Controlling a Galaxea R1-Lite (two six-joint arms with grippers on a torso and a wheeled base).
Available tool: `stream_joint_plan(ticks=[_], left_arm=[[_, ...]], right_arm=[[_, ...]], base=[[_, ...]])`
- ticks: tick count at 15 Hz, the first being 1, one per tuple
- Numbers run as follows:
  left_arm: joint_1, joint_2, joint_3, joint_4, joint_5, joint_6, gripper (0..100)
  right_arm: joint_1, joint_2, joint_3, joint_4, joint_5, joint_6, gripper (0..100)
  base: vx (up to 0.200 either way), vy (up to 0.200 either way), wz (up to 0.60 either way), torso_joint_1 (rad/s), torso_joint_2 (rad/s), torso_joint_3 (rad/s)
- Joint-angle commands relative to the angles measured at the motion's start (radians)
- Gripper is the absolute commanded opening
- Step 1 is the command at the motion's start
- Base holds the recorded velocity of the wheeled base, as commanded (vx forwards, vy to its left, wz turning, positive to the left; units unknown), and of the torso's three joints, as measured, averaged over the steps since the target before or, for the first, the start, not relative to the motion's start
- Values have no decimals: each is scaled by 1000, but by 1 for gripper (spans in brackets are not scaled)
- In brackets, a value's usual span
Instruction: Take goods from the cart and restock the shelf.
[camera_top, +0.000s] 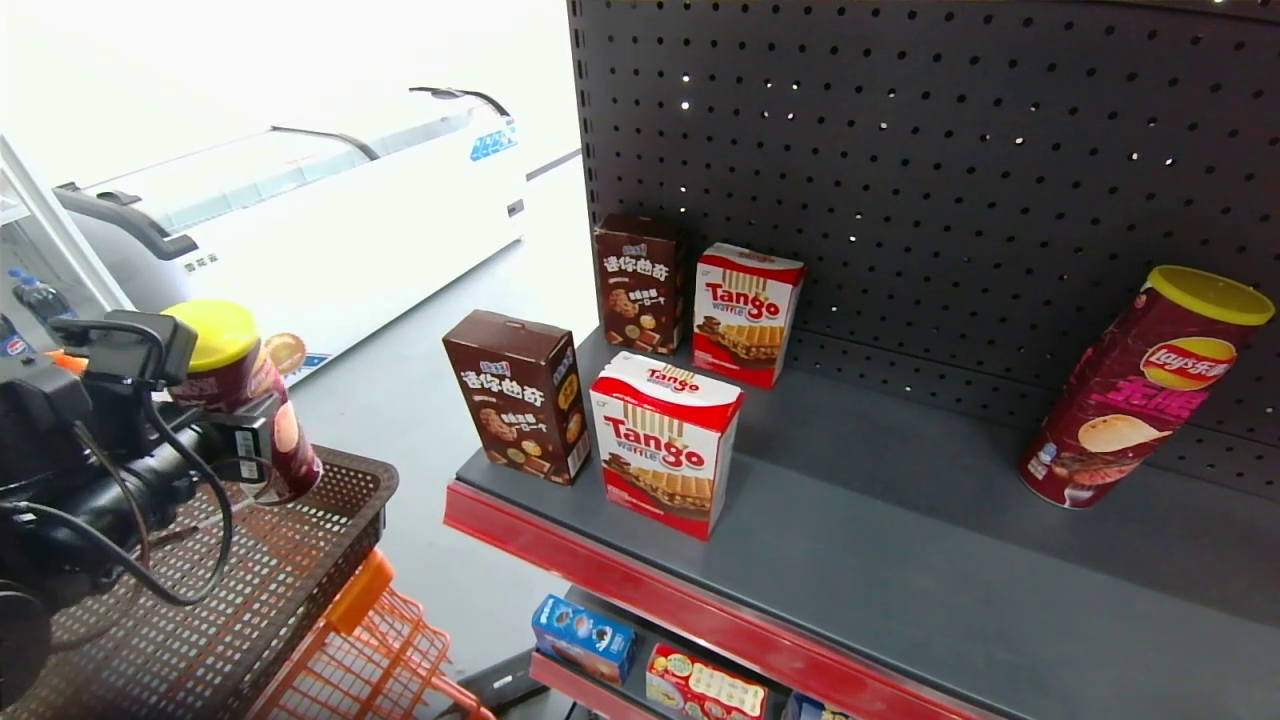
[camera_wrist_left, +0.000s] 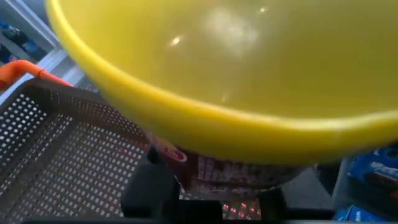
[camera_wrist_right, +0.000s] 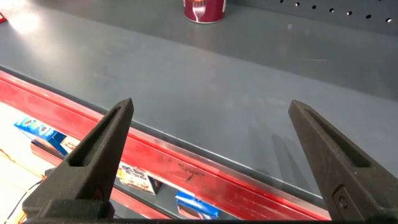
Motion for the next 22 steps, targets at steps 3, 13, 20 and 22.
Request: stream_joint_plan(ticks=[3, 13, 20, 22], left_arm=[[-40, -255, -23, 134, -56, -5, 0], [-405, -434, 24, 359, -151, -89, 0], [-491, -477, 67, 364, -212, -109, 0], [-537, -485, 98, 365, -214, -115, 0]], right_arm=[[1, 1, 0, 0, 0, 0, 100], [1, 1, 0, 0, 0, 0, 100], [1, 1, 0, 0, 0, 0, 100], [1, 1, 0, 0, 0, 0, 100]], base=[[0, 0, 0, 0, 0, 0], [0, 0, 0, 0, 0, 0], [0, 0, 0, 0, 0, 0], [0, 0, 0, 0, 0, 0]])
